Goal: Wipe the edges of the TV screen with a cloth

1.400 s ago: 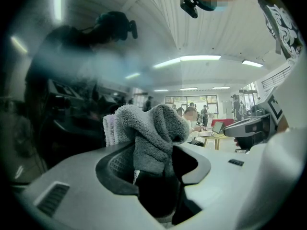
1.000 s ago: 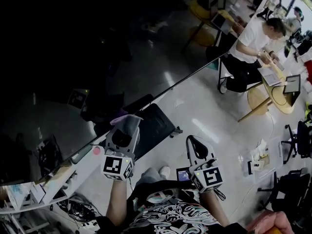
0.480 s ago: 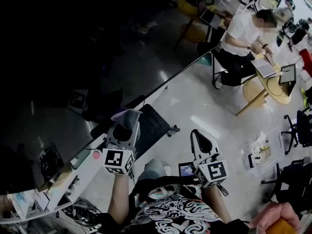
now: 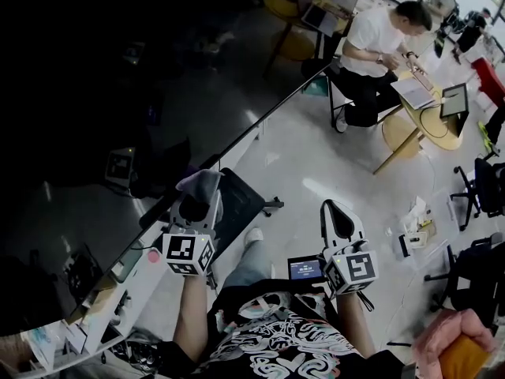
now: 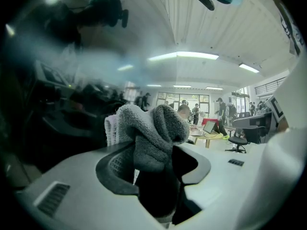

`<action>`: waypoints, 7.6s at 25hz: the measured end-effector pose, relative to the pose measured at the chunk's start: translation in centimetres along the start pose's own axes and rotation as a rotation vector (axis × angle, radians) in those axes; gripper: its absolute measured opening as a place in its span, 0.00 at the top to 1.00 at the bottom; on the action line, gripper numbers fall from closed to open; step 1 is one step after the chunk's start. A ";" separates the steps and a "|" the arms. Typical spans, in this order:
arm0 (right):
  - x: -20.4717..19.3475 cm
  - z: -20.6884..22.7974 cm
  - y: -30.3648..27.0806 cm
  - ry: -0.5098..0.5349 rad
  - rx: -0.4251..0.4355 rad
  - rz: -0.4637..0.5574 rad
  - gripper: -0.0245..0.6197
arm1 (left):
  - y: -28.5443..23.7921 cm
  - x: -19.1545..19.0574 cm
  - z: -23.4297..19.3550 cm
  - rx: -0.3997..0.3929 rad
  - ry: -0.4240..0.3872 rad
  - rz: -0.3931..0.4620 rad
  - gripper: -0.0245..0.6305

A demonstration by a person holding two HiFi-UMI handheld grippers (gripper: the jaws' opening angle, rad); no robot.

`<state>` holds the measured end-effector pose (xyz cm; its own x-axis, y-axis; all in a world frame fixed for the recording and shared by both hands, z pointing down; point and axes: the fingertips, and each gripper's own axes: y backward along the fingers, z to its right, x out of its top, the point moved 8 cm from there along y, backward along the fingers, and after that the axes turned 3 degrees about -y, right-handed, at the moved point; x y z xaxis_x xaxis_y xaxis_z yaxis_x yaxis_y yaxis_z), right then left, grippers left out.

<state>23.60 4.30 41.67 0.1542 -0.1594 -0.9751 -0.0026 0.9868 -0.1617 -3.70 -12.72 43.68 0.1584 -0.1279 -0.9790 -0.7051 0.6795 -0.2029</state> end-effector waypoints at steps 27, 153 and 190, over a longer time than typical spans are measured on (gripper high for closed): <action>-2.1 1.1 0.1 -0.034 -0.063 -0.041 0.91 | -4.7 0.7 1.6 -0.046 0.061 0.018 0.66; 6.7 32.5 -13.1 -0.070 -0.119 -0.035 0.91 | -39.4 9.0 16.8 -0.077 0.225 -0.001 0.66; 7.6 41.6 -13.6 -0.011 0.021 -0.052 0.91 | -46.3 10.5 20.6 0.140 0.248 -0.014 0.66</action>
<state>65.95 -9.23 42.78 0.1641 -0.2101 -0.9638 0.0262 0.9776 -0.2087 44.83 -30.69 43.15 -0.0188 -0.2995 -0.9539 -0.5986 0.7676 -0.2291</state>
